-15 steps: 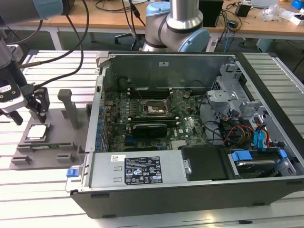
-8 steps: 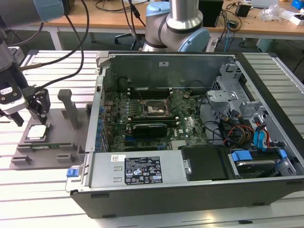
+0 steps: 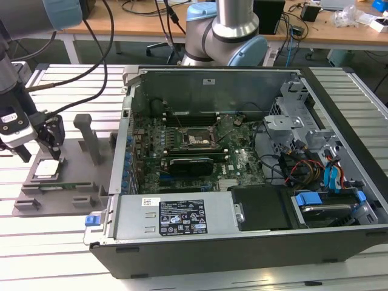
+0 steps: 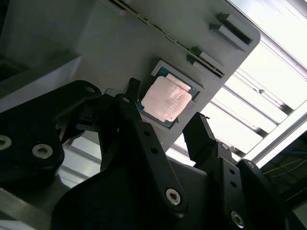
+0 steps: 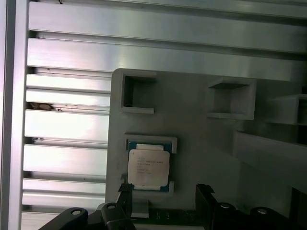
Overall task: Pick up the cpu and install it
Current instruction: 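Pick up the cpu and move it towards the insertion slot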
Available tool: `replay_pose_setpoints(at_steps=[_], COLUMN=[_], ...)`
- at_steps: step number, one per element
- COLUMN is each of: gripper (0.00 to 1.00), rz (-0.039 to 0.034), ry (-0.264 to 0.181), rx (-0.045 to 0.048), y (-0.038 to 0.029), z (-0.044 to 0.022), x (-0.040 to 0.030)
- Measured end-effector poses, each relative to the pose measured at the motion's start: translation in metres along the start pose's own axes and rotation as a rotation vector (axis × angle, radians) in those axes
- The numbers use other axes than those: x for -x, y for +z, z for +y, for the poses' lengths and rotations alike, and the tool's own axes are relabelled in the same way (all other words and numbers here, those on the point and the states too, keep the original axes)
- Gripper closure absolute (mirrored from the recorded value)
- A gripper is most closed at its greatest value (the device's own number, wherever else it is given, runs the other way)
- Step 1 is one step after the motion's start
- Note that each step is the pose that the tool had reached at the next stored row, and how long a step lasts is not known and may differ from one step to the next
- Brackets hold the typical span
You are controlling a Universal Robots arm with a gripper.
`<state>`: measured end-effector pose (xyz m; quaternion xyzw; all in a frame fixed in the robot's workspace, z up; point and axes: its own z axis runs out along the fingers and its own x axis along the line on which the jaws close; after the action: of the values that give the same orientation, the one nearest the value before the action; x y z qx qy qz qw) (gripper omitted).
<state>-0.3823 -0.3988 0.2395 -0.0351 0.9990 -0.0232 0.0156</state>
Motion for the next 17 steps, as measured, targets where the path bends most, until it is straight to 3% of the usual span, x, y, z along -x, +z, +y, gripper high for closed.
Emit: replay_pose_setpoints(at_steps=[17], gripper=[0.36], rz=[0.0000], ry=[0.000], rx=[0.0000], y=[0.0137], z=[0.0007], x=[-0.0004])
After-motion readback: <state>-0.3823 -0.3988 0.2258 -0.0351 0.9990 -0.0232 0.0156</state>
